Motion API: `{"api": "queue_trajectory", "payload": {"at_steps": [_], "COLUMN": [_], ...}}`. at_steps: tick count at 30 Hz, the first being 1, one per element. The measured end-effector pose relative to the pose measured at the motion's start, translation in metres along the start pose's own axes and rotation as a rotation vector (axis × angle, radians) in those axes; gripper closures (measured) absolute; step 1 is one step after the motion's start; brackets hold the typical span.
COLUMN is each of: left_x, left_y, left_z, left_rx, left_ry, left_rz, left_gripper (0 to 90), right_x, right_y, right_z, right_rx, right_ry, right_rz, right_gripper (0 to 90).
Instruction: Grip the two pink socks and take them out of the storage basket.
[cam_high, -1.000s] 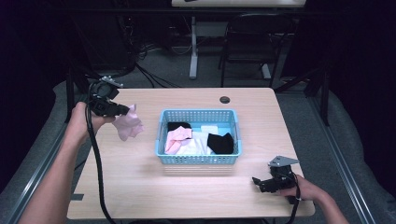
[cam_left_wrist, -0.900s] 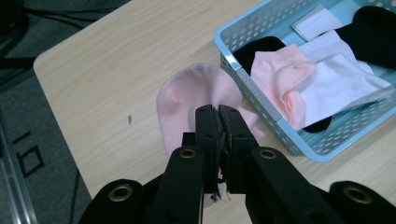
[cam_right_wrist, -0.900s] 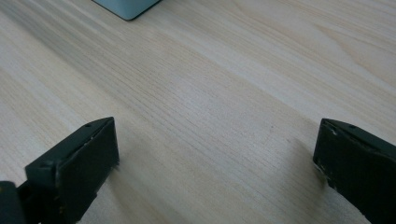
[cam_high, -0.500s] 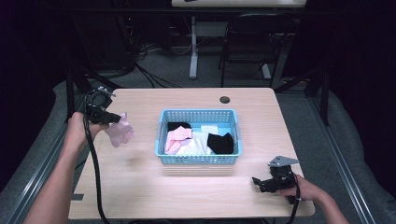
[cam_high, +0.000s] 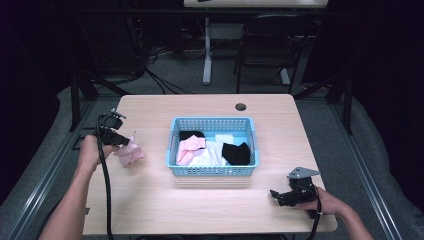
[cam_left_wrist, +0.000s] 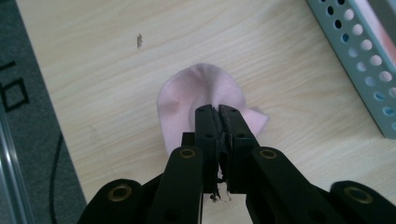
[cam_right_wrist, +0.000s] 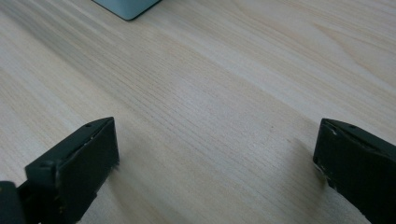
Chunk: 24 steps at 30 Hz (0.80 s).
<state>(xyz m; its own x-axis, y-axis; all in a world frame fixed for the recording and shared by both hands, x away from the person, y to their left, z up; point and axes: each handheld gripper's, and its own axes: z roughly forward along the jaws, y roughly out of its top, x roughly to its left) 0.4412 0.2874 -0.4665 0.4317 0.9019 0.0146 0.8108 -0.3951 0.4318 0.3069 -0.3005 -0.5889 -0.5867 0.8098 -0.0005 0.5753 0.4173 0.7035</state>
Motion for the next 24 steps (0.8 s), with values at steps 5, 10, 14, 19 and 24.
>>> {"api": "queue_trajectory", "payload": {"at_steps": [5,10,14,19,24], "left_x": [0.002,0.004,0.008,0.007,0.007], "left_y": [-0.006,-0.012,-0.018,-0.024,-0.033], "left_z": [0.016,0.031,0.041,0.049,0.058], "left_rx": [0.019,0.043,0.055,0.082,0.084], "left_ry": [0.002,0.006,-0.009,0.006,0.008], "left_rz": [-0.02,-0.033,-0.065,-0.065,-0.082], "left_gripper": [85.7,85.0,77.3,72.9,70.9], "right_x": [0.0,0.0,0.0,0.0,0.0], "right_y": [0.0,0.0,0.0,0.0,0.0], "right_z": [0.0,0.0,0.0,0.0,0.0], "right_rx": [-0.002,-0.004,-0.002,-0.002,0.0], "right_ry": [-0.001,-0.001,0.0,-0.001,-0.001], "right_rz": [0.0,0.0,-0.001,-0.002,0.0], "right_gripper": [0.0,0.0,0.0,0.0,0.0]}}
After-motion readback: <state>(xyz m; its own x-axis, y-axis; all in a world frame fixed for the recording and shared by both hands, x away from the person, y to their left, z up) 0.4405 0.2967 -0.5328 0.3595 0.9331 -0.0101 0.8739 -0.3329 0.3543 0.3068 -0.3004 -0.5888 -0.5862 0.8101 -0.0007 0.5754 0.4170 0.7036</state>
